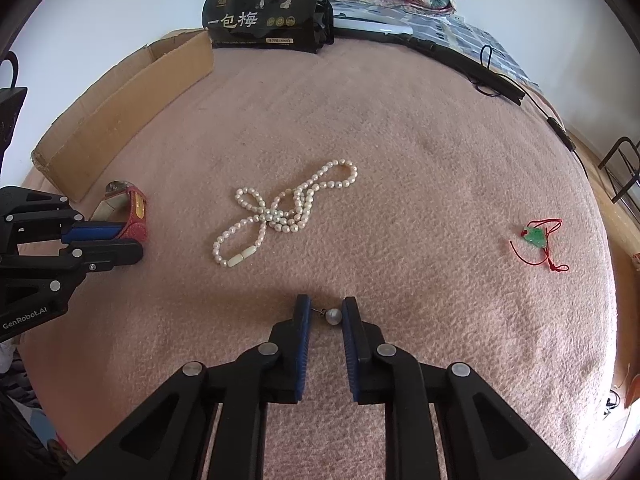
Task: Organize jewelry
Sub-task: 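Close left gripper on the watch strap while right gripper closes on the pearl earring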
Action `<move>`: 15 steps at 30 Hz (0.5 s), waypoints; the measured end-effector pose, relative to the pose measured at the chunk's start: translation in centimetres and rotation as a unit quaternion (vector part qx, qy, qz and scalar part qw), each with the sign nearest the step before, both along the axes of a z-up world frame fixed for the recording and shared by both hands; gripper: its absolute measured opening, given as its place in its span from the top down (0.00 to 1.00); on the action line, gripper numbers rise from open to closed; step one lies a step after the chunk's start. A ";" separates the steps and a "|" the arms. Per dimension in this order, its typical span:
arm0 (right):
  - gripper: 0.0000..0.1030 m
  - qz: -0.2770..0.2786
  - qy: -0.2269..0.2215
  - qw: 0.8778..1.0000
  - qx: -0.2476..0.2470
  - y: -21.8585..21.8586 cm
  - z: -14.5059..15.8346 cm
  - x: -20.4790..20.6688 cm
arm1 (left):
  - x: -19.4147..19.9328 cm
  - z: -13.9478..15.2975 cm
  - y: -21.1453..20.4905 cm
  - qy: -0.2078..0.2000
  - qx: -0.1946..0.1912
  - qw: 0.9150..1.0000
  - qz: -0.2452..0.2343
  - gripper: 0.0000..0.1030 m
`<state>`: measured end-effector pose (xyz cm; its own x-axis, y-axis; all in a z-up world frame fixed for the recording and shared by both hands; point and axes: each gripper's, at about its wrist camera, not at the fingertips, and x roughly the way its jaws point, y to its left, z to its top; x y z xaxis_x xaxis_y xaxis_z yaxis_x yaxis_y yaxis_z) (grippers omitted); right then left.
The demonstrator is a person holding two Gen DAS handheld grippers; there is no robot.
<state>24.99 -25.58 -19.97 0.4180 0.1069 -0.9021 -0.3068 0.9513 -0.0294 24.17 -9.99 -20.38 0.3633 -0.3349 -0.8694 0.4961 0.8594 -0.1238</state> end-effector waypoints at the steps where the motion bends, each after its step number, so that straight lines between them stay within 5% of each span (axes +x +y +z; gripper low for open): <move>1: 0.86 0.000 -0.001 1.000 0.001 0.0 0.1 -0.1 | 0.0 0.1 0.1 0.001 -0.003 1.000 0.002 0.93; 15: 0.86 -0.016 -0.044 0.998 0.033 -1.0 4.8 -1.2 | -0.3 4.1 1.2 -0.006 -0.071 0.997 0.019 0.93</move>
